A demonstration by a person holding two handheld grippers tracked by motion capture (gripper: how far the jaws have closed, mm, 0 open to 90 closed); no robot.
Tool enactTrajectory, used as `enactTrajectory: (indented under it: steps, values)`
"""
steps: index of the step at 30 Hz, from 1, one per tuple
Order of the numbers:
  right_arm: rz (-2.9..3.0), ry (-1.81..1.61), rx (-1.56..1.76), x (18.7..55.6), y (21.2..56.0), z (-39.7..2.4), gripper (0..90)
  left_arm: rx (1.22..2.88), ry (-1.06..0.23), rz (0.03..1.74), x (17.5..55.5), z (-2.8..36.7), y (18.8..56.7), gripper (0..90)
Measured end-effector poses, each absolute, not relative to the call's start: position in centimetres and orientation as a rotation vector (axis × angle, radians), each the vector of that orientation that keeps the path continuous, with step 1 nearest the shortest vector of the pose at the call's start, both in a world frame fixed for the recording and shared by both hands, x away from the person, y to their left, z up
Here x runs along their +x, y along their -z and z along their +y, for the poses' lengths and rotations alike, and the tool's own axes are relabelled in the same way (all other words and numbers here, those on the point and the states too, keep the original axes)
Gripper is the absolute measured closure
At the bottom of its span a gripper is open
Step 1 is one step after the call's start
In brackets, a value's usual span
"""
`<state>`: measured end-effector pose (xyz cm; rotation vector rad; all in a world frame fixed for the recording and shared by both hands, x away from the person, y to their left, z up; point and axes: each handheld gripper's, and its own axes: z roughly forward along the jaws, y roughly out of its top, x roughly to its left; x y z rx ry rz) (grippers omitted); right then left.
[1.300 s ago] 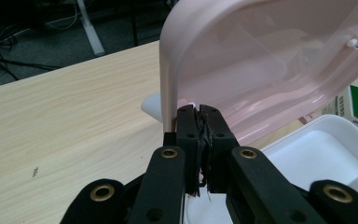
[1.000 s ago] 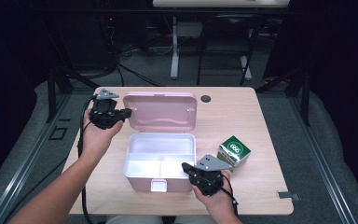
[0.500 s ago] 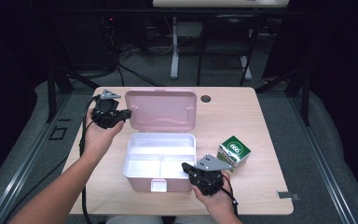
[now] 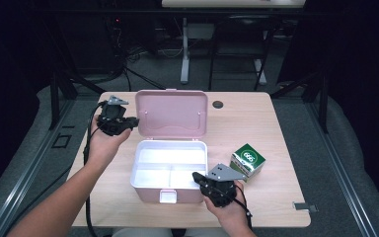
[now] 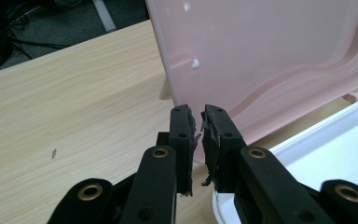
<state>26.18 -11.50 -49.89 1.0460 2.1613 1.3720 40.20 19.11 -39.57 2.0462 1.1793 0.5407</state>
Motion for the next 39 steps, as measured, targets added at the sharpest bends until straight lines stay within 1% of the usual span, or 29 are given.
enactTrajectory:
  steps: [8, 18, 26, 32, 39]
  values:
    - [2.160, -1.368, 1.038, 26.1, 49.9, -11.5, 90.0, 2.068, -0.529, 1.198, 40.3, 19.8, 39.7, 75.2]
    - [2.156, -1.368, 1.030, 26.1, 50.0, -11.5, 90.0, 2.095, -0.486, 1.239, 40.6, 20.8, 40.7, 69.8]
    - [2.154, -1.373, 1.032, 26.1, 50.0, -11.5, 90.0, 2.125, -0.477, 1.251, 40.5, 21.3, 40.8, 68.2]
    - [2.150, -1.376, 1.033, 26.1, 50.0, -11.5, 90.0, 2.181, -0.459, 1.242, 40.1, 21.5, 40.8, 67.2]
    - [2.146, -1.380, 1.036, 26.1, 50.0, -11.5, 89.5, 2.290, -0.442, 1.198, 39.5, 21.4, 40.2, 66.3]
